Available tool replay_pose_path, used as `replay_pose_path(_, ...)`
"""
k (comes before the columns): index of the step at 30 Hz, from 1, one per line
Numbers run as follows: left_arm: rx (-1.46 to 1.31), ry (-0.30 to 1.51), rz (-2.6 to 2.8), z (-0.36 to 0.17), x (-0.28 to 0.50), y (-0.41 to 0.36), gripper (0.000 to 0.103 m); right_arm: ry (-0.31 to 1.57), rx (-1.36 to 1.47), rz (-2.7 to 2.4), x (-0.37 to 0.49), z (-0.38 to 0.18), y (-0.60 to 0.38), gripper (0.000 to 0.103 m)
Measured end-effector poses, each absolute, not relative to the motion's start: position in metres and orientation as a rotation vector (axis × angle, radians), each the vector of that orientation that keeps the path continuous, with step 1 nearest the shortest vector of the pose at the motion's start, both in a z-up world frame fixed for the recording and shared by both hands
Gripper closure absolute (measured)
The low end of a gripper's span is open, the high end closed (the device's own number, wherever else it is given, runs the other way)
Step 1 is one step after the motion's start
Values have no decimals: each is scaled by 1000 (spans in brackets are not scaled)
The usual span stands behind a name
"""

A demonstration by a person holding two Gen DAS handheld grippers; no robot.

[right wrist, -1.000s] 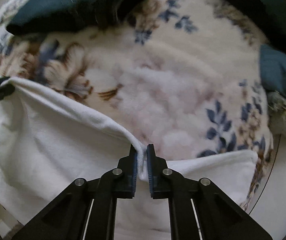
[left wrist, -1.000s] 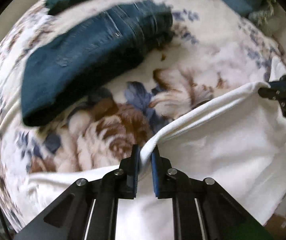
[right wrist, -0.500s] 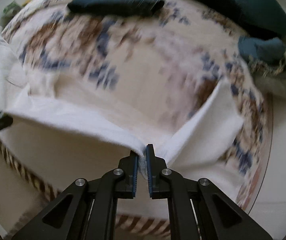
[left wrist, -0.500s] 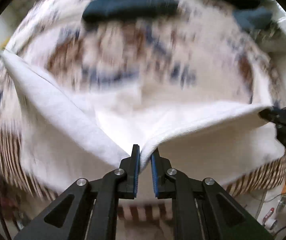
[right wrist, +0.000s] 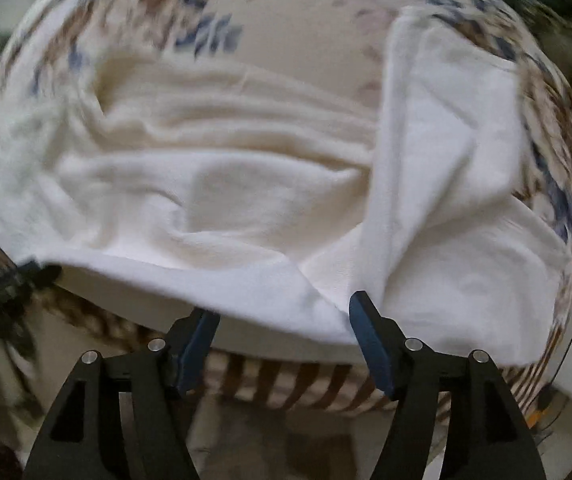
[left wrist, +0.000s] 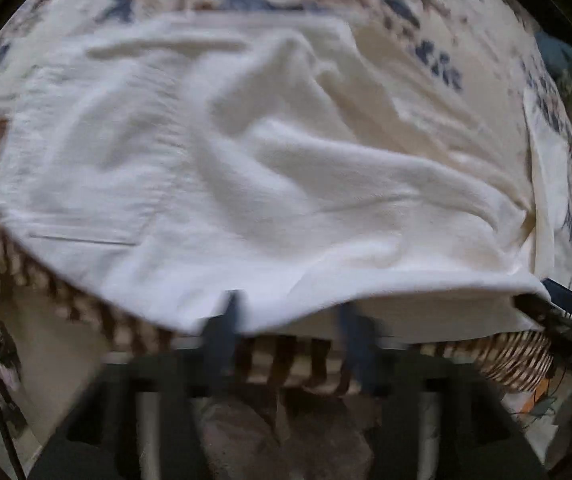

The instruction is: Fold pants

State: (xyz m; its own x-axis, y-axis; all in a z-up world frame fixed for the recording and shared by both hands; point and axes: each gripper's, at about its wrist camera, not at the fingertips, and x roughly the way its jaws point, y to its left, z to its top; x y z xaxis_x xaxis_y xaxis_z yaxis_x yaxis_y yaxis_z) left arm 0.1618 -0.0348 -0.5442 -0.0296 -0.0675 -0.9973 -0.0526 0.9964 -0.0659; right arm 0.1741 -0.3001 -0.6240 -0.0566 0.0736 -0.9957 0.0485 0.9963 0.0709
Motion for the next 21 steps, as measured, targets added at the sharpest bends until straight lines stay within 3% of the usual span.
replay_pose_path(2,-15,1527,61,-525,163,-36,8,1583,196,-25,179,-599,-322,13)
replay_pose_path(6,158,1425,144,-516,189,-52,8,1540,254,-155,227,-589,-363,13)
replay_pose_path(13,194,1404,129,-527,249,-80,8,1651,179,-346,347,-673,-393,16)
replay_pose_path(15,224,1401,110,-531,257,-90,8,1697,108,-386,346,-691,-399,47)
replay_pose_path(17,228,1391,91,-527,258,-95,8,1634,175,-400,330,-676,-414,97)
replay_pose_path(21,223,1396,49,-521,257,-109,8,1445,341,-495,258,-608,-464,96)
